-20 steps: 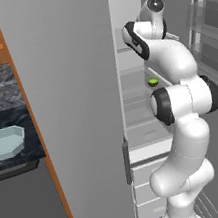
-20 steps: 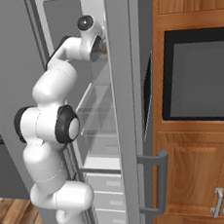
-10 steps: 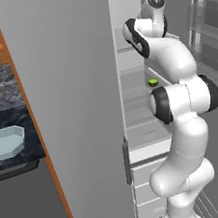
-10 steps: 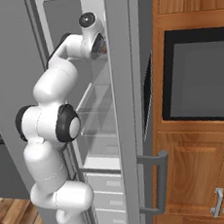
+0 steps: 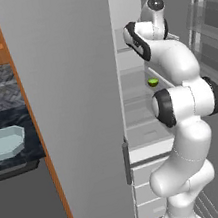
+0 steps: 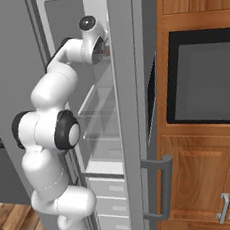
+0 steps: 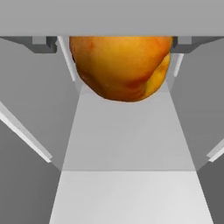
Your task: Pick the peach and kiwi from the fridge and place them inside the tupperware on the counter.
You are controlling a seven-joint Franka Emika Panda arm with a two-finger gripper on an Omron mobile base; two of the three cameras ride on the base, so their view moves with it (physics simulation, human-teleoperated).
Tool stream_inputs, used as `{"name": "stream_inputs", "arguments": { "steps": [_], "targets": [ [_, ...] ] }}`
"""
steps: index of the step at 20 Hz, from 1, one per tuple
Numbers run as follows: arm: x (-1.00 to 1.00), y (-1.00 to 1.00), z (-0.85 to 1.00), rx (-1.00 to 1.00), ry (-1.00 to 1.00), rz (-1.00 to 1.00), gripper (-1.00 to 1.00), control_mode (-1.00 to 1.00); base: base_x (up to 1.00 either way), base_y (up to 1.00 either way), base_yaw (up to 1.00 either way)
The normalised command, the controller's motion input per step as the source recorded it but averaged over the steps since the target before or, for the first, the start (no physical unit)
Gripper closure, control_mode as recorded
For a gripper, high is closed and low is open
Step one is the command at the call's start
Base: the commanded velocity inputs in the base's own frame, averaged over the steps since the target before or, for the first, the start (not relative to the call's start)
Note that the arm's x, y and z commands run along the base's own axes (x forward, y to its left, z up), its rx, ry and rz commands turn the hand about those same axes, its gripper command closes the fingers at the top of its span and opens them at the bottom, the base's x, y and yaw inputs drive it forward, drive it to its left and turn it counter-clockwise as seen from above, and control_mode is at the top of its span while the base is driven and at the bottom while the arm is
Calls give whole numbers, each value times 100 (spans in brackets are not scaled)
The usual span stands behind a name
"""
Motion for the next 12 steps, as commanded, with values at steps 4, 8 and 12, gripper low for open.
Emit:
{"name": "stream_inputs", "arguments": {
  "steps": [4,8,12],
  "targets": [
    [3,0,-26,0,0,0,-100,-100,0,0,0],
    [10,0,-6,0,0,0,100,-100,0,0,0],
    [0,0,0,0,0,0,100,-100,0,0,0]
  ]
}}
